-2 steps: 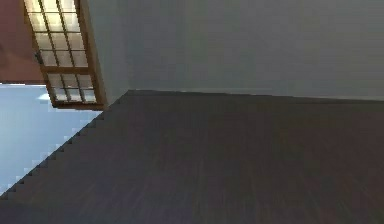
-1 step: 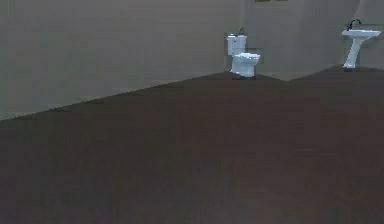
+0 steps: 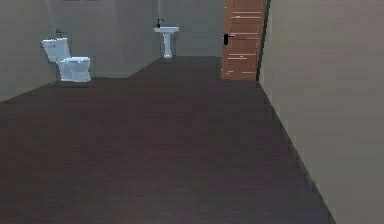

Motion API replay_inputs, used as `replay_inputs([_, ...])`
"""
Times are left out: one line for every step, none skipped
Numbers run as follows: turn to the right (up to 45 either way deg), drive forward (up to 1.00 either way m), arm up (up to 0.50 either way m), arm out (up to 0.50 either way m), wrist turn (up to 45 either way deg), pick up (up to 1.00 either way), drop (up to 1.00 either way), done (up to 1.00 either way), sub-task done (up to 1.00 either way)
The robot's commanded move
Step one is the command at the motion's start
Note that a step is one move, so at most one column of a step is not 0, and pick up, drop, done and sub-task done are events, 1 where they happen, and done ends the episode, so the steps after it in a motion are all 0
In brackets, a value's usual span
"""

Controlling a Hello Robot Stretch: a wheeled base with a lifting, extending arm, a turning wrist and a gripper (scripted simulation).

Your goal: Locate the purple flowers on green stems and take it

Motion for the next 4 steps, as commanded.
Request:
replay_inputs([0.0, 1.00, 0.00, 0.00, 0.0, 0.00, 0.00, 0.00, 0.00])
replay_inputs([3.0, 0.00, 0.00, 0.00, 0.0, 0.00, 0.00, 0.00, 0.00])
replay_inputs([0.0, 1.00, 0.00, 0.00, 0.0, 0.00, 0.00, 0.00, 0.00])
replay_inputs([0.0, 1.00, 0.00, 0.00, 0.0, 0.00, 0.00, 0.00, 0.00])
